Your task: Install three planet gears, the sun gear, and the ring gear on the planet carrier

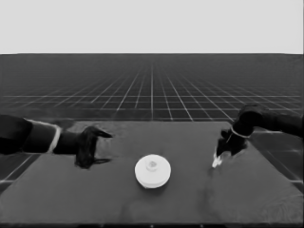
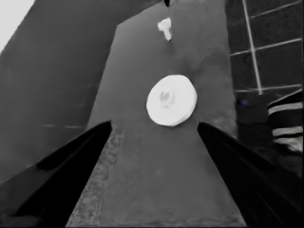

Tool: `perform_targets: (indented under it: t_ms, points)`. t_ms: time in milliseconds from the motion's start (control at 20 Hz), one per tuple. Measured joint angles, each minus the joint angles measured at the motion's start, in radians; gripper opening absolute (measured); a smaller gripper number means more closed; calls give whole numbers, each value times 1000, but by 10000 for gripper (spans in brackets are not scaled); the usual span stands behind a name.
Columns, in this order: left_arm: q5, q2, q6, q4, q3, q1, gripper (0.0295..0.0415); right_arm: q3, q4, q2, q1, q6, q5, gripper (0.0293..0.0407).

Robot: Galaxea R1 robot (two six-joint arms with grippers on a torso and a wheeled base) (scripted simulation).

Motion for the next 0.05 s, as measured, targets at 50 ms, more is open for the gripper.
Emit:
perform_targets:
  t_ms: [50]
  points:
    - [-43, -91, 108, 8, 71, -18, 388, -100, 2, 49, 0, 4, -25, 385]
